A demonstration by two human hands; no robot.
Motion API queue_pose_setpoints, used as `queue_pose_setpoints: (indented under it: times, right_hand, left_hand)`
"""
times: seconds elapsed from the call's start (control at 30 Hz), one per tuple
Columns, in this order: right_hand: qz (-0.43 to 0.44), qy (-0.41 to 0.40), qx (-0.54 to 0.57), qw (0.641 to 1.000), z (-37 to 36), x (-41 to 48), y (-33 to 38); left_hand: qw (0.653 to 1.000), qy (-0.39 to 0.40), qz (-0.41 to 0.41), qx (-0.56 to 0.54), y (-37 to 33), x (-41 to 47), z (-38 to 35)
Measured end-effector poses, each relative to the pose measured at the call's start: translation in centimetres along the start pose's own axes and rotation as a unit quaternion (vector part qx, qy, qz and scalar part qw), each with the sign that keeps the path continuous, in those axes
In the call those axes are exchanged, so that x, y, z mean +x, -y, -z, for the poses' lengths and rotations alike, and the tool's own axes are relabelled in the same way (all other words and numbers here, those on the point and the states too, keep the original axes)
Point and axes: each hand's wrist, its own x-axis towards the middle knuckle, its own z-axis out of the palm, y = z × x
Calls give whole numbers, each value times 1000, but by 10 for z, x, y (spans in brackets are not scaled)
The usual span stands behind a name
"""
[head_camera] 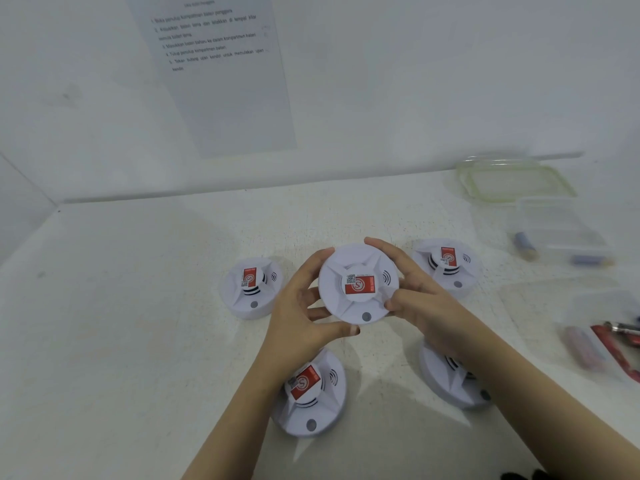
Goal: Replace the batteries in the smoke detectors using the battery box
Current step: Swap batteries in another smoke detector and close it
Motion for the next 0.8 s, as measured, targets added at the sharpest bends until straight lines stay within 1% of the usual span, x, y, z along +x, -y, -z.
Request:
queue_pose_setpoints:
  times: [0.57,0.8]
  right_hand:
    - [-12,-1,-1,1000,0,0,2]
    - [-12,-1,-2,1000,2,1,0]
  left_hand:
    - [1000,-3,0,14,0,0,0]
    - [999,-15,-13,43,0,1,0]
